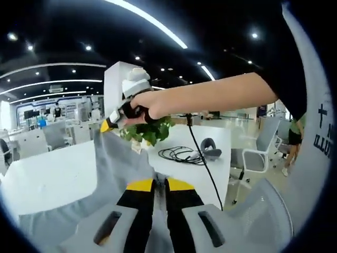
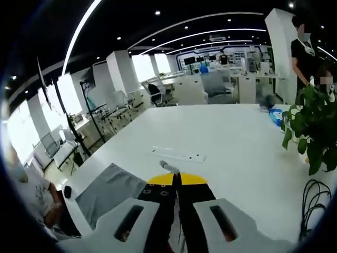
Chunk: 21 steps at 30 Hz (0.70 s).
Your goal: Fold the towel on the table until its edges align and the towel forms a compact rectangular stack.
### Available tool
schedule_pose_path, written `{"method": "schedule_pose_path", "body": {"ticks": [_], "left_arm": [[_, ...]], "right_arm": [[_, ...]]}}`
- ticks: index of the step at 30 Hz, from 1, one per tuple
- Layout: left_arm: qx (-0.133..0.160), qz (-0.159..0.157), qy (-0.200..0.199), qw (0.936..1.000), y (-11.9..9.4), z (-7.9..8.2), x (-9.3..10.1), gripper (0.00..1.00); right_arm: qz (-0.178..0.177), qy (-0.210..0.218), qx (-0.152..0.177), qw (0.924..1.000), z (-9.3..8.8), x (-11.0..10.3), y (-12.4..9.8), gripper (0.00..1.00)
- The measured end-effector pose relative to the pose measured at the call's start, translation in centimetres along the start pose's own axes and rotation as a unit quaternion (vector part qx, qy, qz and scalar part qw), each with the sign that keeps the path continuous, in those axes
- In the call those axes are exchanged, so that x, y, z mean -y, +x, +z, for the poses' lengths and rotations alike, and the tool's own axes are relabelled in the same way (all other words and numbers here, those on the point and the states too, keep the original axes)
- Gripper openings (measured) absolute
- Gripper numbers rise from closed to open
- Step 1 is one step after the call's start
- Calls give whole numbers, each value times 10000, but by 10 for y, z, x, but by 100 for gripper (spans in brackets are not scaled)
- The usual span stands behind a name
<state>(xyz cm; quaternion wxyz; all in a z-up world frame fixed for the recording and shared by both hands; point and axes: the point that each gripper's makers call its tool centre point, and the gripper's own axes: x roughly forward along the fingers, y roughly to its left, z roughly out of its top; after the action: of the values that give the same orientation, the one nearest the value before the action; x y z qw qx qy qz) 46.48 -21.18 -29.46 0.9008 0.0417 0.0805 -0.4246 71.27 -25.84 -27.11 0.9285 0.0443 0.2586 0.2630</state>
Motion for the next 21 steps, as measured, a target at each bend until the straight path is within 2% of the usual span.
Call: {"method": "schedule_pose_path", "body": {"ticks": [6, 12, 21], "left_arm": [[116, 323, -161, 9993, -29, -4, -23, 8], [153, 720, -315, 9968, -61, -14, -58, 8], [317, 1176, -393, 9918, -103, -8, -89, 8]], "right_arm": [[105, -98, 26, 9999, 10, -30, 12, 0], [232, -232, 17, 9995, 17, -61, 27, 0], [524, -267, 20, 9983, 25, -104, 57, 0]]}}
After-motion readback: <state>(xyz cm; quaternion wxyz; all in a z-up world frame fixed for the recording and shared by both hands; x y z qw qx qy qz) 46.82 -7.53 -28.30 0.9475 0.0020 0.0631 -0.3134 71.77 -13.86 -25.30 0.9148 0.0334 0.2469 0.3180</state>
